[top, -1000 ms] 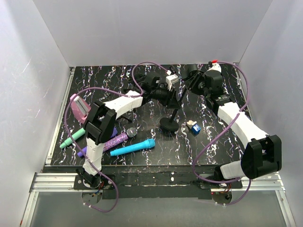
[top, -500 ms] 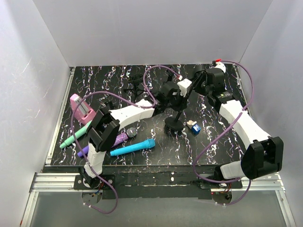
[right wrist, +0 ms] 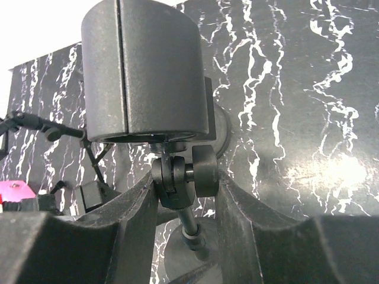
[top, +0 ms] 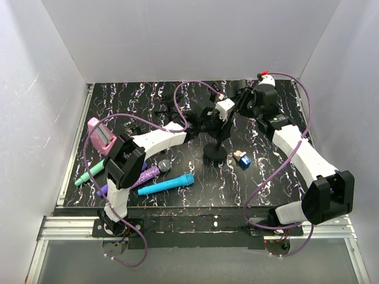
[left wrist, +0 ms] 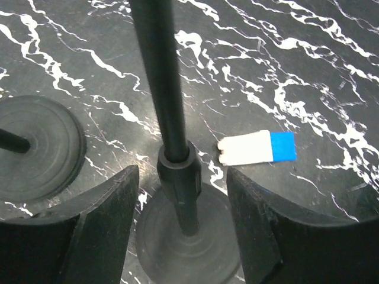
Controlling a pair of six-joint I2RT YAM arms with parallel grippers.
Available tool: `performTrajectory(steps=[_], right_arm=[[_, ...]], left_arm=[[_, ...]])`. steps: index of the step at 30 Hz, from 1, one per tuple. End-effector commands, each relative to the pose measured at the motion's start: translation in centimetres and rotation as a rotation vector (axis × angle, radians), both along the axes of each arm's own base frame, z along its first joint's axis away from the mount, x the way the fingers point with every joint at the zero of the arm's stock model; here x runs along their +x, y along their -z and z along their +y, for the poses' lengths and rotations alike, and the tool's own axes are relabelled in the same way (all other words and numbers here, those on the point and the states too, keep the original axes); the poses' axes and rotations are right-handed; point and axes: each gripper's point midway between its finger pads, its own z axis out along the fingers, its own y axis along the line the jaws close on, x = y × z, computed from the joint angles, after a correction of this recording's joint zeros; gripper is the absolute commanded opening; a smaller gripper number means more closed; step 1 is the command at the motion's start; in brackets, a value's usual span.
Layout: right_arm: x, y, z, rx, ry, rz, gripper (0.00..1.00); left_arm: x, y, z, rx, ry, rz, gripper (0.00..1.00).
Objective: Remove the microphone from the stand
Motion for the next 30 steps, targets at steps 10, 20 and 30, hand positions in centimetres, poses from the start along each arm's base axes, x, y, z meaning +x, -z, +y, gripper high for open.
performTrajectory(steps=[10, 20, 30], right_arm=[[-2.1, -6.4, 4.8, 0.024, -0.374, -0.305, 0.01], [-5.7, -8.1, 7.9, 0.042, -0.671, -0.413, 0.01], [-6.4, -8.6, 8.0, -0.048, -0.753, -0.502, 0.01]], left_arm=[[-2.2, -9.4, 4.9, -0.099, 0.190, -0.051, 0.64], [-2.2, -15.8, 7.1, -0.046, 0.281, -0.338, 0.66], [-0.5, -20.3, 7.9, 0.006, 0.250, -0.529, 0.73]])
